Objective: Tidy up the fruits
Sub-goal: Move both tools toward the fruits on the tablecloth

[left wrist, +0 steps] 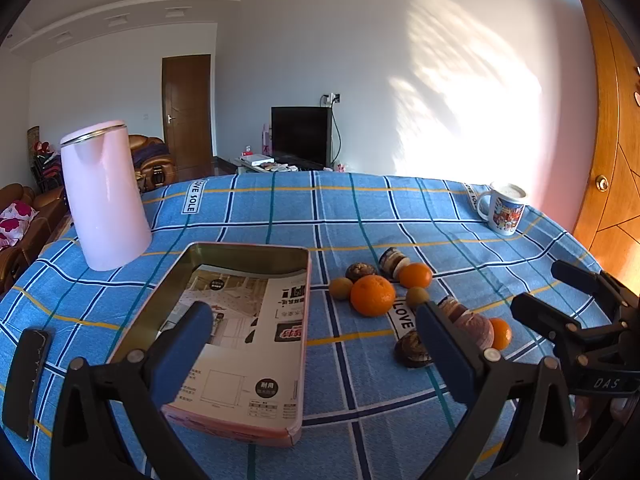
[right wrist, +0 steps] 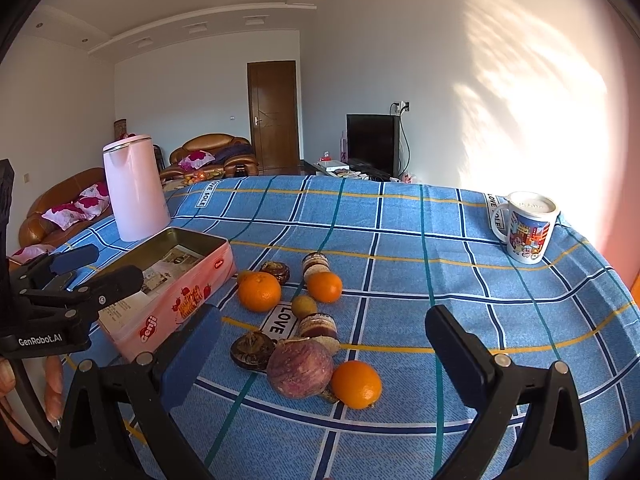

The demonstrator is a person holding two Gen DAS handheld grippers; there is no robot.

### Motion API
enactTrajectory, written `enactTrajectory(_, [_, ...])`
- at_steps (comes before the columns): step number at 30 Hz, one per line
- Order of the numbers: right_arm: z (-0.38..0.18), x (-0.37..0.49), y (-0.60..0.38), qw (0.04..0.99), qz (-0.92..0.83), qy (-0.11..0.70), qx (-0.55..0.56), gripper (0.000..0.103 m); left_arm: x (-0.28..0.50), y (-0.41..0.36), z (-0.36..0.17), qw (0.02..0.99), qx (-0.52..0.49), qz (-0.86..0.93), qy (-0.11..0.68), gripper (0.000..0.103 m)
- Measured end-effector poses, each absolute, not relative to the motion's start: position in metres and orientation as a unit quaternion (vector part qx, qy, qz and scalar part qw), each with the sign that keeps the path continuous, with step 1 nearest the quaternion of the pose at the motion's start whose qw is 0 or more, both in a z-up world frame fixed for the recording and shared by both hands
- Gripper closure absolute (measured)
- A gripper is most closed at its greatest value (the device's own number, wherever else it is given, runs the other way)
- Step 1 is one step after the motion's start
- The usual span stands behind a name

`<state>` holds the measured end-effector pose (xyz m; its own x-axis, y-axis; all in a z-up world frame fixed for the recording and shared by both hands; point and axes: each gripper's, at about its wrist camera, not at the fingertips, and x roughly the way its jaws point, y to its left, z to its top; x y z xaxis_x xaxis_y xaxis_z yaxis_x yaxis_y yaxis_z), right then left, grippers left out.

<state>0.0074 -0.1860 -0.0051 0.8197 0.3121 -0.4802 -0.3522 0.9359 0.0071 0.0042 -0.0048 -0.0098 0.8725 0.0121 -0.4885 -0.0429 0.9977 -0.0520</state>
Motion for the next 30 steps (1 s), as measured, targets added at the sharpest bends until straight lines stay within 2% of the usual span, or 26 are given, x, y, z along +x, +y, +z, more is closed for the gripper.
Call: enactTrajectory(30, [-0.016,0.01,-0.195,0.952,0.164,0.257,-0.032,0.001,0.007,-0.016,-0.02,0.963,-0.023,0.007,0.267,0.0])
